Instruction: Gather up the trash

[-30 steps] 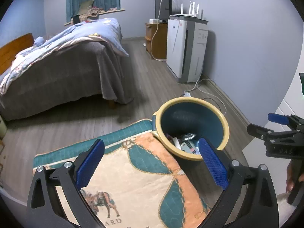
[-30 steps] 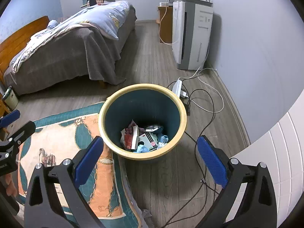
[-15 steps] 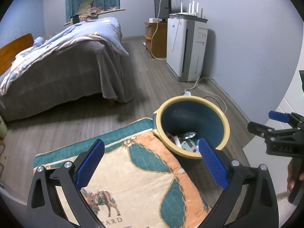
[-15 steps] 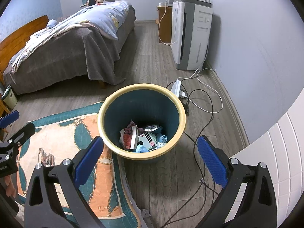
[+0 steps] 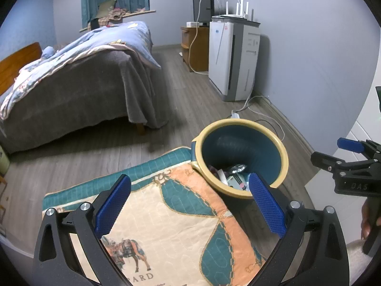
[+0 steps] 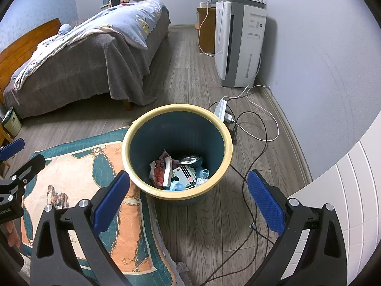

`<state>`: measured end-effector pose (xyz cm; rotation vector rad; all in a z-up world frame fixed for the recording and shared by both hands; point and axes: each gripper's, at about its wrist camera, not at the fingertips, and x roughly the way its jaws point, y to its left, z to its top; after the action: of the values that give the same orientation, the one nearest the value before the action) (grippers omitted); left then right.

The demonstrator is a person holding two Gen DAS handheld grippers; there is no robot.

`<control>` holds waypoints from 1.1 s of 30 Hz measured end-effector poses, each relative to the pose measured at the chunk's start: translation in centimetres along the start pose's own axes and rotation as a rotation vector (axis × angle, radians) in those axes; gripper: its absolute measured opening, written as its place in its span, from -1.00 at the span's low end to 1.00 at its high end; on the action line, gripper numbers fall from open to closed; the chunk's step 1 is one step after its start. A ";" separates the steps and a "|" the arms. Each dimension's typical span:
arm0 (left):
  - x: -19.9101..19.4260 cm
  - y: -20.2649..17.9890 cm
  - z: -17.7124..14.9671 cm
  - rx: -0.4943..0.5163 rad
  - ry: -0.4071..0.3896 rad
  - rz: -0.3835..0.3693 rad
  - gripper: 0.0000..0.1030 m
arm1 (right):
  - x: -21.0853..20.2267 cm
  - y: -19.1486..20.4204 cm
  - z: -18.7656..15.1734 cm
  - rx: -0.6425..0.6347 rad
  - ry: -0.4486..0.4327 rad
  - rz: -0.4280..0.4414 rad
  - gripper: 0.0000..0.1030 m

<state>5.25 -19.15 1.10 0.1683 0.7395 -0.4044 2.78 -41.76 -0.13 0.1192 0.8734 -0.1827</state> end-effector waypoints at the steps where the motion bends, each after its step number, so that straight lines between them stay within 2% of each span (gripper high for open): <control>1: 0.0 0.0 0.0 0.000 0.000 0.001 0.90 | 0.0 0.0 0.0 -0.001 0.001 0.000 0.89; 25: -0.1 0.3 -0.5 0.000 0.007 -0.012 0.90 | 0.0 -0.1 0.1 0.000 0.004 0.000 0.89; 29: 0.2 0.9 -0.8 0.008 0.027 -0.042 0.90 | 0.1 -0.4 -0.2 0.005 0.007 -0.002 0.89; 33: 0.1 0.9 -1.2 0.047 0.028 -0.027 0.90 | 0.1 -0.7 -0.4 0.011 0.009 -0.003 0.89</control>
<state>4.96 -18.04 0.16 0.2082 0.7604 -0.4459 2.42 -42.36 -0.49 0.1294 0.8817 -0.1897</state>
